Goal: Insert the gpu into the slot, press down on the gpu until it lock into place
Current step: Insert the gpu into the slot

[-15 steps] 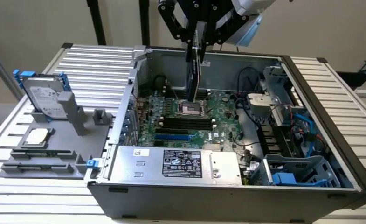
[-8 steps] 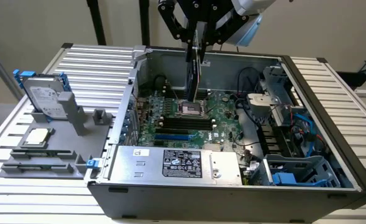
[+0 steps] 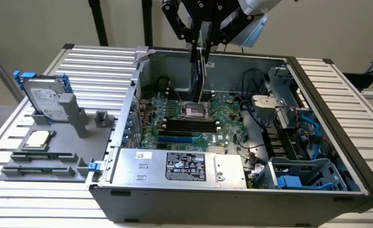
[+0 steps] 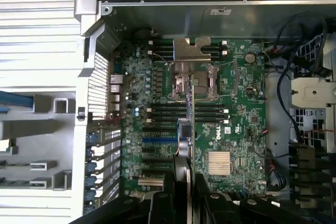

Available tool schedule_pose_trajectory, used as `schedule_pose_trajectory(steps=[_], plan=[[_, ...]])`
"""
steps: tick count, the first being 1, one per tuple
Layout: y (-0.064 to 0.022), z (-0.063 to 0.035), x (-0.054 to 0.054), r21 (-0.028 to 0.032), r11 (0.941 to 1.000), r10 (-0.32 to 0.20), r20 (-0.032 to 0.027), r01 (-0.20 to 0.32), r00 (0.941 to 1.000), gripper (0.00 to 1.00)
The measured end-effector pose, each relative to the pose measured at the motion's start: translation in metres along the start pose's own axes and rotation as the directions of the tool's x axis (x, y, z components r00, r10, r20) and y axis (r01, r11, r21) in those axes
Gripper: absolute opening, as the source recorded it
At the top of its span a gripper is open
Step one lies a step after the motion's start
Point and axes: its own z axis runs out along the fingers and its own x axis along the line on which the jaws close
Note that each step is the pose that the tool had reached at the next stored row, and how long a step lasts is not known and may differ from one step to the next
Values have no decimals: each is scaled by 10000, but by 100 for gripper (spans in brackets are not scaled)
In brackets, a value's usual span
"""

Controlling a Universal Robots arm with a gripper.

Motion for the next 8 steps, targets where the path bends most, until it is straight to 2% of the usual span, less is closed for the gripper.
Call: schedule_pose_trajectory(steps=[4, 8], plan=[[0, 1, -1, 28, 9973, -733, -58, 733, 9973, 26], [0, 4, -1, 51, 9894, -1450, -117, 1451, 9894, 26]])
